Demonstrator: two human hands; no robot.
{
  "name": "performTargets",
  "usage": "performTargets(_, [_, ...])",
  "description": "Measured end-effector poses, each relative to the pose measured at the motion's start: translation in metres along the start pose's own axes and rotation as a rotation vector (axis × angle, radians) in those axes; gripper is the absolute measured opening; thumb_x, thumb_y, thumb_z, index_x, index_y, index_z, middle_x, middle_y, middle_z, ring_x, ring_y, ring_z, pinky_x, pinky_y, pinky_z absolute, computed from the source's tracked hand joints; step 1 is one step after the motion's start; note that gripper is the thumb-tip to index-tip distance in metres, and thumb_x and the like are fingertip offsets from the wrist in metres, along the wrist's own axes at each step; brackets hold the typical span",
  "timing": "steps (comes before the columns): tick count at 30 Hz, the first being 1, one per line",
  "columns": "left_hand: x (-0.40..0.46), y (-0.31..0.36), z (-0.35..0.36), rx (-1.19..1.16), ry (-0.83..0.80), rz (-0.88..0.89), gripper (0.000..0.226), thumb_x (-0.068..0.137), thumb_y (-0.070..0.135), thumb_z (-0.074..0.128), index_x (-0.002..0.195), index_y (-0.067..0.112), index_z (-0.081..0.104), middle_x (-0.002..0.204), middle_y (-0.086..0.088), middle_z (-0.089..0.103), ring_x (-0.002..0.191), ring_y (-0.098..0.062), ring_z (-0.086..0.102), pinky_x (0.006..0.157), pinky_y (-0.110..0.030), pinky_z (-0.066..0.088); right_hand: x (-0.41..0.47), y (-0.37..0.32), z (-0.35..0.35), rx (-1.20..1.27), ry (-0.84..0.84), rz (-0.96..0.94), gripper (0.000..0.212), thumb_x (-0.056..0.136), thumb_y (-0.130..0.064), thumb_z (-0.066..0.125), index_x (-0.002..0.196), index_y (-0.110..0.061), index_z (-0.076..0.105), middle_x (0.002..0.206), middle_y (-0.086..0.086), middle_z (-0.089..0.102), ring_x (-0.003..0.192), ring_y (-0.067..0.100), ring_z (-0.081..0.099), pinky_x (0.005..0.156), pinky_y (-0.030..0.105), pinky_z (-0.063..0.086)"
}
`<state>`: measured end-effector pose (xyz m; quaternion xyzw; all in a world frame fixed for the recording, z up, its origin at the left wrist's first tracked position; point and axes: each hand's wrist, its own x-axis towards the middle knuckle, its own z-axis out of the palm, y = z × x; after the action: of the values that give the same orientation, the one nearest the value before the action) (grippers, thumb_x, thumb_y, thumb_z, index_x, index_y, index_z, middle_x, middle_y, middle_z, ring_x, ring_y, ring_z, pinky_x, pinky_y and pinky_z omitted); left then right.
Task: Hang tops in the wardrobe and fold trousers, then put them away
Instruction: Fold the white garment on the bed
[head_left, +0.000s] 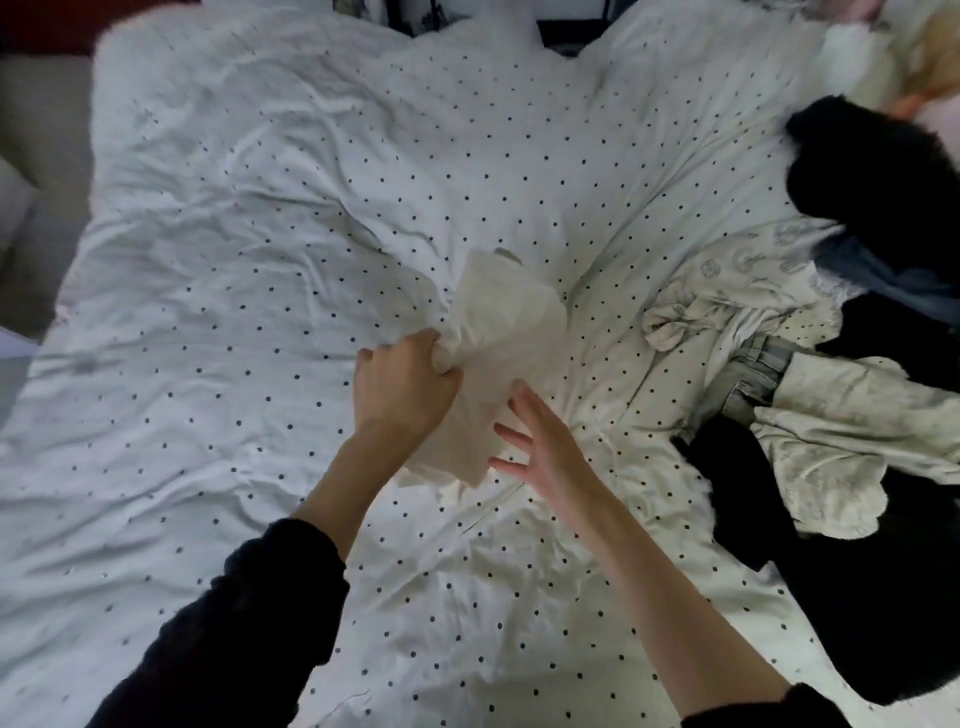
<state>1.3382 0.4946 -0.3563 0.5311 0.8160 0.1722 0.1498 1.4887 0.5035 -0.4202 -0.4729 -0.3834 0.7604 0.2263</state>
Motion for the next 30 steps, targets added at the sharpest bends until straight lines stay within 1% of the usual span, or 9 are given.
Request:
performTargets(5, [-0.042, 0.019, -0.026, 0.313, 0.035, 0.256, 0.014, 0.088, 0.021, 0.049, 0.099, 0.021, 0.058, 0.082, -0.003, 0.069, 0.073, -0.025, 0.060, 0.081, -0.033, 0.023, -0.018, -0.033, 0.038, 0.233, -0.157, -0.036, 0.049, 0.069, -0.067, 0.063, 0.097, -0.027, 0.069, 0.097, -0.002, 0.068, 0.093, 0.014, 0.065, 0.079, 0.038, 0.054])
performTargets(8, [-0.078, 0.008, -0.019, 0.269, -0.288, 0.310, 0.036, 0.091, 0.026, 0.048, 0.127, 0.024, 0.047, 0.118, -0.003, 0.063, 0.109, -0.025, 0.057, 0.090, -0.037, 0.024, -0.029, -0.028, 0.036, 0.391, -0.118, 0.025, 0.045, 0.084, -0.046, 0.063, 0.099, -0.003, 0.067, 0.093, 0.017, 0.065, 0.089, 0.027, 0.065, 0.070, 0.038, 0.055])
performTargets(10, [-0.094, -0.003, -0.011, 0.201, -0.576, 0.330, 0.058, 0.095, 0.033, 0.047, 0.147, 0.024, 0.024, 0.151, 0.000, 0.033, 0.133, -0.023, 0.038, 0.103, -0.043, 0.022, -0.032, -0.014, 0.030, 0.465, -0.001, 0.136, 0.030, 0.092, -0.024, 0.056, 0.100, 0.004, 0.063, 0.088, 0.020, 0.069, 0.082, 0.030, 0.069, 0.063, 0.038, 0.057])
performTargets(12, [-0.105, -0.018, -0.007, 0.117, -0.697, 0.328, 0.059, 0.097, 0.037, 0.044, 0.150, 0.025, 0.020, 0.156, 0.004, 0.023, 0.138, -0.018, 0.031, 0.108, -0.042, 0.019, -0.036, 0.000, 0.030, 0.393, 0.143, 0.207, 0.018, 0.093, -0.014, 0.053, 0.093, 0.002, 0.059, 0.079, 0.017, 0.067, 0.068, 0.027, 0.067, 0.058, 0.034, 0.055])
performTargets(15, [-0.111, -0.040, -0.016, -0.103, -0.517, 0.290, 0.034, 0.098, 0.026, 0.042, 0.130, 0.018, 0.054, 0.124, -0.001, 0.061, 0.109, -0.019, 0.057, 0.098, -0.036, 0.035, -0.039, 0.005, 0.042, 0.319, 0.154, 0.179, 0.016, 0.093, -0.008, 0.049, 0.098, -0.001, 0.063, 0.083, 0.014, 0.071, 0.074, 0.026, 0.071, 0.059, 0.033, 0.056])
performTargets(18, [-0.108, -0.064, -0.046, -0.401, -0.207, 0.116, 0.025, 0.096, 0.020, 0.049, 0.110, 0.013, 0.068, 0.104, -0.002, 0.071, 0.095, -0.019, 0.064, 0.090, -0.031, 0.044, -0.042, -0.016, 0.065, 0.279, 0.046, 0.140, 0.022, 0.094, -0.008, 0.048, 0.109, 0.000, 0.063, 0.099, 0.015, 0.071, 0.089, 0.026, 0.070, 0.066, 0.034, 0.057])
performTargets(22, [-0.092, -0.101, -0.102, -0.402, 0.150, 0.024, 0.028, 0.094, 0.015, 0.053, 0.121, 0.010, 0.062, 0.127, -0.005, 0.060, 0.115, -0.026, 0.056, 0.095, -0.034, 0.043, -0.041, -0.062, 0.117, 0.240, -0.092, 0.113, 0.018, 0.090, -0.011, 0.054, 0.098, -0.005, 0.070, 0.094, 0.010, 0.073, 0.083, 0.022, 0.071, 0.064, 0.030, 0.058])
performTargets(27, [-0.085, -0.134, -0.150, -0.002, 0.358, 0.009, 0.053, 0.093, 0.049, 0.038, 0.143, 0.029, 0.038, 0.153, -0.004, 0.030, 0.140, -0.024, 0.027, 0.108, -0.050, 0.021, -0.025, -0.096, 0.172, 0.208, -0.319, 0.029, 0.026, 0.083, -0.028, 0.064, 0.103, -0.015, 0.074, 0.115, 0.005, 0.068, 0.105, 0.019, 0.066, 0.079, 0.031, 0.056])
performTargets(30, [-0.084, -0.161, -0.137, 0.128, 0.193, -0.047, 0.054, 0.096, 0.050, 0.036, 0.147, 0.037, 0.023, 0.158, -0.003, 0.013, 0.144, -0.023, 0.013, 0.109, -0.058, 0.012, -0.002, -0.084, 0.190, 0.106, -0.246, 0.039, 0.038, 0.096, -0.034, 0.050, 0.129, -0.015, 0.054, 0.129, 0.007, 0.060, 0.115, 0.020, 0.059, 0.098, 0.040, 0.046])
